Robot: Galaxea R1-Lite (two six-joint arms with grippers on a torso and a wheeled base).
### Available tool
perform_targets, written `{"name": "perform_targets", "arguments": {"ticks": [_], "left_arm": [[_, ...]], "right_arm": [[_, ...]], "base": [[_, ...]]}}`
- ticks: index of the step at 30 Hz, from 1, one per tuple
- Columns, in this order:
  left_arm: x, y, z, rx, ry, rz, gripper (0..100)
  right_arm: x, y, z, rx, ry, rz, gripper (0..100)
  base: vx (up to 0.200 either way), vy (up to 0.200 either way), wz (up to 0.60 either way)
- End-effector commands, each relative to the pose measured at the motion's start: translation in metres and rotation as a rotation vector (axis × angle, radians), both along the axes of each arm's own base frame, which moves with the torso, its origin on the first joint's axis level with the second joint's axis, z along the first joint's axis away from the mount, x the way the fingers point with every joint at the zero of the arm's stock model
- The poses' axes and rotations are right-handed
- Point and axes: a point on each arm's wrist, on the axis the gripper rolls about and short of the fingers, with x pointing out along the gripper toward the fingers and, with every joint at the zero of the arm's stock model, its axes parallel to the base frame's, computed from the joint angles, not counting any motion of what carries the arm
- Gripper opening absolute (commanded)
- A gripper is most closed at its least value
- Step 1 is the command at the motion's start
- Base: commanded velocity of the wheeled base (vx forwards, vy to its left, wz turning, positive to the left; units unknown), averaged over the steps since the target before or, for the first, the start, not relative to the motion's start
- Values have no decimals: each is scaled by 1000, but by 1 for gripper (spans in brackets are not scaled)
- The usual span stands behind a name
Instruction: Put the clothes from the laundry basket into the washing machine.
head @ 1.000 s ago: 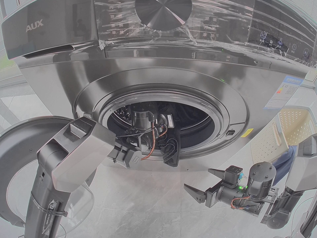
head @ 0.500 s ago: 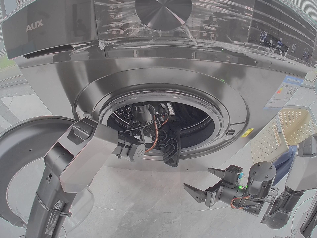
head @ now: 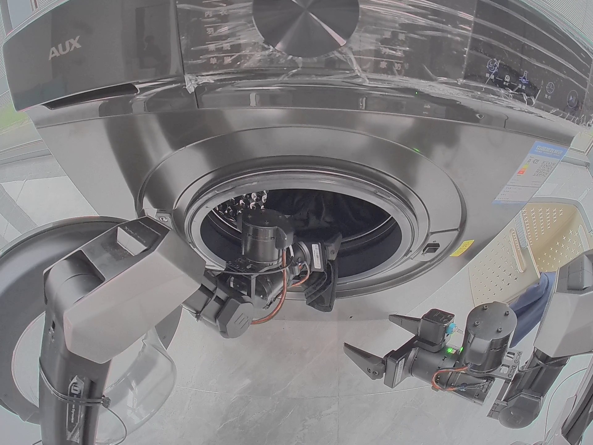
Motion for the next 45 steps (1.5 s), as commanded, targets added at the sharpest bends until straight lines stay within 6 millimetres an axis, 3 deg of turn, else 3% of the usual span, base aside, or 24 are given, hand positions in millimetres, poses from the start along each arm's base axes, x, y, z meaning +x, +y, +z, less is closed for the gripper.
{"name": "perform_targets", "arguments": {"ticks": [1, 3, 4, 10, 15, 22, 35, 45], "left_arm": [[-19, 0, 6, 39, 10, -41, 100], [-19, -1, -3, 57, 24, -44, 100], [-19, -1, -6, 66, 29, -45, 0], [-7, -3, -21, 98, 21, -39, 0], [0, -5, -19, 82, 0, -30, 0], [26, -21, 34, -118, -189, 30, 0], [80, -28, 26, -230, -358, 153, 0], [88, -20, 15, -211, -338, 185, 0]], "right_arm": [[0, 0, 0, -1, 0, 1, 100], [0, 0, 0, -1, 0, 1, 100], [0, 0, 0, -1, 0, 1, 100], [0, 0, 1, 2, -3, 1, 100], [0, 0, 1, 3, -4, 1, 100], [0, 1, 1, 4, -5, 1, 100], [1, 1, 1, 5, -7, 1, 100], [1, 1, 1, 3, -4, 1, 100]], "base": [[0, 0, 0], [0, 0, 0], [0, 0, 0], [0, 0, 0], [0, 0, 0], [0, 0, 0], [0, 0, 0], [0, 0, 0]]}}
